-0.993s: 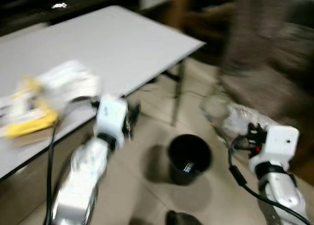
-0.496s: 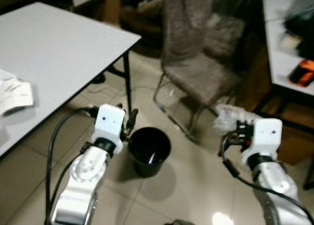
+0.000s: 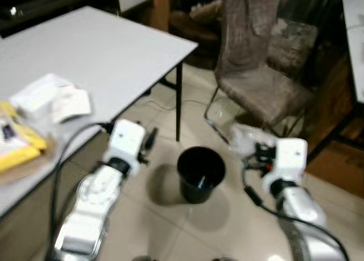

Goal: Picking trash to rubbish bin

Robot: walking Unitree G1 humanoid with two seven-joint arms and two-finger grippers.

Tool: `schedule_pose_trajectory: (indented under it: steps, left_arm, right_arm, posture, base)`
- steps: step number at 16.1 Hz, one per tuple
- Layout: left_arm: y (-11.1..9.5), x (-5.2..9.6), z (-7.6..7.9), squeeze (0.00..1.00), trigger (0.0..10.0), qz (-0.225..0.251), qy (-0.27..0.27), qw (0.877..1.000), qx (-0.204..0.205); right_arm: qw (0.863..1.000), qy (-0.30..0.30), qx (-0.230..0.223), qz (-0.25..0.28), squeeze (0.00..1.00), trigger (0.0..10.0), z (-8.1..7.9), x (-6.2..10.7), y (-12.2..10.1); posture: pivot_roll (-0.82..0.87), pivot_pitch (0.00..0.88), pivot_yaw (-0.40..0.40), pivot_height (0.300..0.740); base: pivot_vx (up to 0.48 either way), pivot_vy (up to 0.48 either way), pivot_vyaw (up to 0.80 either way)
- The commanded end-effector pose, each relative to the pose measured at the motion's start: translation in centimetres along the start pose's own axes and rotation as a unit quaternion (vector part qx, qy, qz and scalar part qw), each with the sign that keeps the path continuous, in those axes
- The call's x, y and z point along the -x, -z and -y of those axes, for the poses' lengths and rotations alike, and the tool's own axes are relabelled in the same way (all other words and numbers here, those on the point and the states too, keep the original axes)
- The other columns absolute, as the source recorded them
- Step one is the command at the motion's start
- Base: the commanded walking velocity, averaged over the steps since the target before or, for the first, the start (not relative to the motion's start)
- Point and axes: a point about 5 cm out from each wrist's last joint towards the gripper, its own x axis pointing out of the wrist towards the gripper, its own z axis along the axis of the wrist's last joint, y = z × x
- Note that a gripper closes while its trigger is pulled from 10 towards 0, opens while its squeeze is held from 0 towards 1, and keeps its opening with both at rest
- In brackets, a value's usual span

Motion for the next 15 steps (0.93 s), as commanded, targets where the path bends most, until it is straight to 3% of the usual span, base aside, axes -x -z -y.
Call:
schedule_pose_trajectory:
  steps: [1, 2, 4, 8, 10, 12, 15]
  left_arm:
    - [-0.3, -0.3, 0.7, 0.00, 10.0, 0.010, 0.019, 1.000, 0.003]
    - [-0.3, -0.5, 0.8, 0.00, 10.0, 0.012, 0.024, 1.000, 0.000]
    - [-0.5, -0.9, 1.1, 0.00, 10.0, 0.016, 0.031, 0.999, -0.029]
    - [-0.2, -1.0, 1.5, 0.00, 10.0, 0.016, 0.020, 1.000, 0.004]
    - [-0.3, -1.0, 2.2, 0.00, 10.0, 0.021, 0.035, 0.999, 0.029]
    - [-0.6, -0.9, 2.4, 0.00, 10.0, 0.037, 0.028, 0.999, 0.028]
    - [-0.2, -0.9, 2.1, 0.00, 10.0, 0.025, 0.023, 0.999, 0.015]
  right_arm:
    - [1.000, 0.024, 0.008, -0.002, 0.00, 10.0, 0.9, 0.1, 0.2]
    - [1.000, 0.026, 0.007, -0.001, 0.00, 10.0, 1.0, 0.2, 0.3]
    - [1.000, 0.029, 0.010, 0.000, 0.00, 10.0, 1.1, 0.3, 0.3]
    - [0.999, 0.027, 0.022, 0.003, 0.00, 10.0, 1.5, 0.0, 0.0]
    - [0.999, 0.030, 0.024, 0.001, 0.00, 10.0, 1.9, -0.2, 0.0]
    - [1.000, 0.027, 0.012, -0.003, 0.00, 10.0, 1.8, -0.2, 0.1]
    - [1.000, 0.022, 0.013, -0.003, 0.00, 10.0, 1.6, -0.3, 0.0]
  posture:
    - [-0.03, 0.073, 0.017, 0.740]
    - [-0.03, 0.067, 0.017, 0.740]
    - [-0.04, 0.058, 0.013, 0.740]
    - [-0.05, 0.043, -0.002, 0.740]
    - [-0.05, 0.040, -0.015, 0.740]
    - [-0.05, 0.036, -0.025, 0.740]
    - [-0.05, 0.032, -0.027, 0.740]
  base:
    - [0.000, 0.480, 0.00]
    - [0.000, 0.480, 0.00]
    - [0.000, -0.240, 0.00]
    - [0.000, -0.480, 0.00]
    - [0.000, 0.000, 0.00]
    - [0.000, 0.000, -0.63]
    - [0.000, 0.000, -0.80]
